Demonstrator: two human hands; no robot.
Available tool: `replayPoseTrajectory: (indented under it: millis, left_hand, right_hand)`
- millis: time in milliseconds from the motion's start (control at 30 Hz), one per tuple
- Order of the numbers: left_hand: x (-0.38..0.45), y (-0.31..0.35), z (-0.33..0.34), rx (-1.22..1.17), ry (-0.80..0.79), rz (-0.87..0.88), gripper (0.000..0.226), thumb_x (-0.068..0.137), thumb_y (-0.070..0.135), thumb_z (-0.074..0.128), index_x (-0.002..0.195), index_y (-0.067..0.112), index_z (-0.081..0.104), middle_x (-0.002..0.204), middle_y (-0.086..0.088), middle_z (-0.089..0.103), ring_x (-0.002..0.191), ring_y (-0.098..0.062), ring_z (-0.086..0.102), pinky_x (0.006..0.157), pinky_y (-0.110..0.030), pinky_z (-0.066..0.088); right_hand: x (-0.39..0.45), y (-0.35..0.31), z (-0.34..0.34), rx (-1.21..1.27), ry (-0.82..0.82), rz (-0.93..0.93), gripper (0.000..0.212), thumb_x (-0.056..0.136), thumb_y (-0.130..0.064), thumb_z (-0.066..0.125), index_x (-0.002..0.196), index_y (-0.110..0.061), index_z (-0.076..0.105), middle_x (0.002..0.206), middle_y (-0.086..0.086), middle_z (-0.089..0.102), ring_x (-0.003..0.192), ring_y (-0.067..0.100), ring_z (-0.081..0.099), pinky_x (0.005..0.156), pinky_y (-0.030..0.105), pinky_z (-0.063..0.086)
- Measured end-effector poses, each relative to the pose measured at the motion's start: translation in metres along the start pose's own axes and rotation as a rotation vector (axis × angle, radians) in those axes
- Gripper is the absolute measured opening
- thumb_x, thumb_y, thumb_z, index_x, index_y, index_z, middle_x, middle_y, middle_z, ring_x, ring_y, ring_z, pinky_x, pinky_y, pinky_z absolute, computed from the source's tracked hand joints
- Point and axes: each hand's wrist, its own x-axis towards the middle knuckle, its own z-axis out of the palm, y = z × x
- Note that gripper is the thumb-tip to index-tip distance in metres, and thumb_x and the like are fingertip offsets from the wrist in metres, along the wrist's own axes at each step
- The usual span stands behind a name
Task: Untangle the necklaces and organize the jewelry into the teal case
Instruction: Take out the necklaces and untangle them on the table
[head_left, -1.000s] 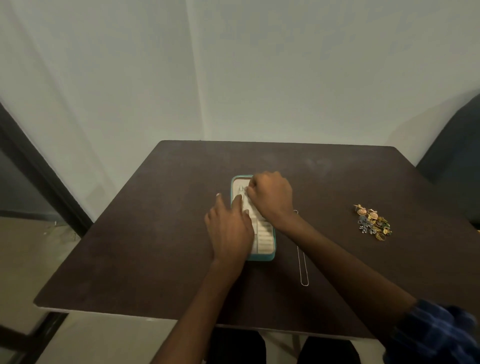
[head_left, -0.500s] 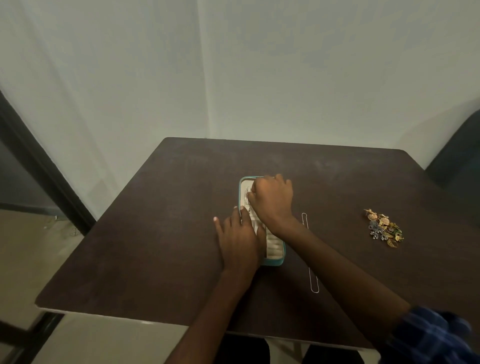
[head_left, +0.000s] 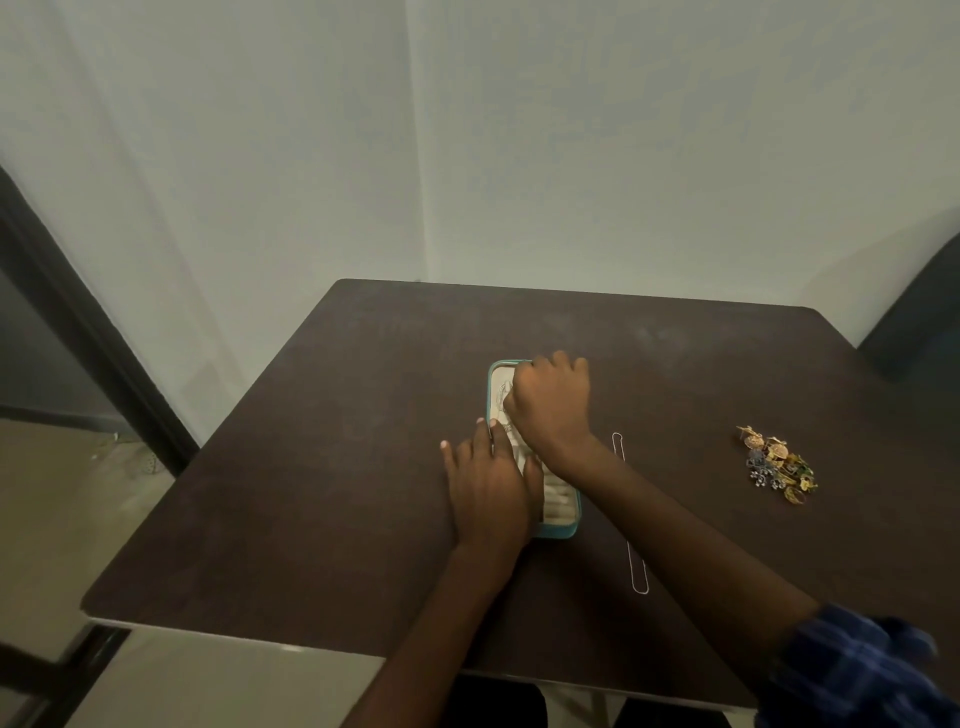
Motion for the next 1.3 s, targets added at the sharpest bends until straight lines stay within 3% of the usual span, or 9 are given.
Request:
replayPoseTrajectory:
  millis: [267, 433, 667, 1000, 1300]
  left_hand:
    - [0.0, -0.001, 0.002, -0.039, 0.026, -0.013, 0.067, 0.086, 0.048, 0.028, 0.125, 0.002, 0.057, 0.127, -0.018, 0.059, 0.108, -0.032, 0.06, 0.103, -0.054, 0.036]
    - [-0.002, -0.001, 0.003, -0.048, 0.058, -0.01, 0.061, 0.085, 0.045, 0.038, 0.122, 0.002, 0.059, 0.122, -0.016, 0.063, 0.104, -0.03, 0.062, 0.101, -0.052, 0.039]
    - [-0.003, -0.001, 0.003, -0.009, 0.037, 0.003, 0.058, 0.079, 0.044, 0.053, 0.117, 0.0, 0.061, 0.117, -0.017, 0.065, 0.1, -0.029, 0.065, 0.098, -0.052, 0.042]
    - [-0.004, 0.0, 0.005, -0.026, 0.063, -0.005, 0.061, 0.084, 0.047, 0.041, 0.12, 0.001, 0.06, 0.122, -0.018, 0.062, 0.104, -0.03, 0.063, 0.101, -0.053, 0.04]
    - [-0.004, -0.001, 0.005, -0.016, 0.071, 0.001, 0.063, 0.084, 0.046, 0.037, 0.119, 0.0, 0.061, 0.121, -0.018, 0.062, 0.102, -0.029, 0.063, 0.1, -0.052, 0.041]
  right_hand:
    - [0.002, 0.005, 0.007, 0.034, 0.052, -0.029, 0.025, 0.051, -0.023, 0.08, 0.057, -0.007, 0.061, 0.056, 0.009, 0.062, 0.055, 0.029, 0.057, 0.057, 0.031, 0.042]
    - [0.0, 0.006, 0.014, 0.108, 0.008, 0.003, 0.017, 0.076, -0.02, 0.061, 0.076, -0.003, 0.064, 0.083, 0.015, 0.068, 0.084, 0.035, 0.059, 0.072, 0.037, 0.037]
    - [0.001, 0.002, 0.023, 0.077, -0.052, 0.035, 0.022, 0.086, -0.025, 0.052, 0.092, -0.008, 0.065, 0.1, 0.012, 0.068, 0.101, 0.032, 0.054, 0.081, 0.038, 0.035]
    - [0.008, 0.0, 0.021, 0.084, -0.15, 0.106, 0.022, 0.085, -0.024, 0.052, 0.099, -0.011, 0.063, 0.105, 0.009, 0.067, 0.105, 0.03, 0.055, 0.086, 0.037, 0.035]
    - [0.014, 0.009, 0.015, 0.111, -0.111, -0.04, 0.028, 0.084, -0.028, 0.053, 0.098, -0.004, 0.061, 0.104, 0.013, 0.065, 0.099, 0.032, 0.056, 0.079, 0.036, 0.035]
